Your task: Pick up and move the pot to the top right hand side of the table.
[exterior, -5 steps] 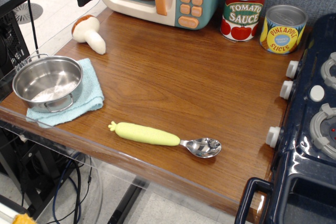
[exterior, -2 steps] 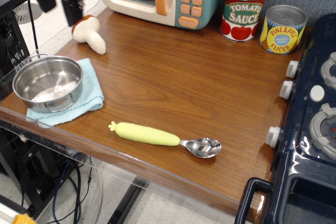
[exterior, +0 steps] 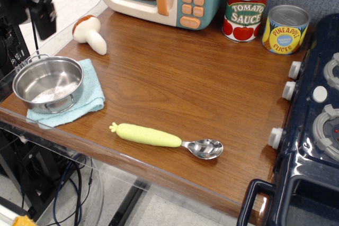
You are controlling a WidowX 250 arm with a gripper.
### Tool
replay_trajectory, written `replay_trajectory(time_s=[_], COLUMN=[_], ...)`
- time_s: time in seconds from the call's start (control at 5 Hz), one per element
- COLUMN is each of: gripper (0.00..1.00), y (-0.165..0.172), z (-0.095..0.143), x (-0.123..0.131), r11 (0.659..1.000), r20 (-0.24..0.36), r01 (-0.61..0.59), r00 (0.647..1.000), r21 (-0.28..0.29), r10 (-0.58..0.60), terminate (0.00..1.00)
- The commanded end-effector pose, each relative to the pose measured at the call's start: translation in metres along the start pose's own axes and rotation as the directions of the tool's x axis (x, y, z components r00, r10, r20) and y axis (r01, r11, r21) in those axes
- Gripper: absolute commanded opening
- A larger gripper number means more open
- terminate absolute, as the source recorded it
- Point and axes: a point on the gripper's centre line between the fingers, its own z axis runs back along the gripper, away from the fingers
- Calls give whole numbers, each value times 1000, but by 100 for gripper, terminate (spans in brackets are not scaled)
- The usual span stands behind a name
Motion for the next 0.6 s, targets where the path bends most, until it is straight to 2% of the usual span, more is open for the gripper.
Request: replay_trajectory(time_s=[0.0, 0.2, 0.4], gripper=[100, 100, 100], y=[-1, -5, -2], z=[0, -16, -26], x=[-35, -38, -41], r11=[989, 976, 971], r20=[-99, -141, -179], r01=[-146, -215, -240], r00=[984, 967, 954], r21=[26, -16, 19], r10=[148, 211, 240], terminate=[0, 0, 0])
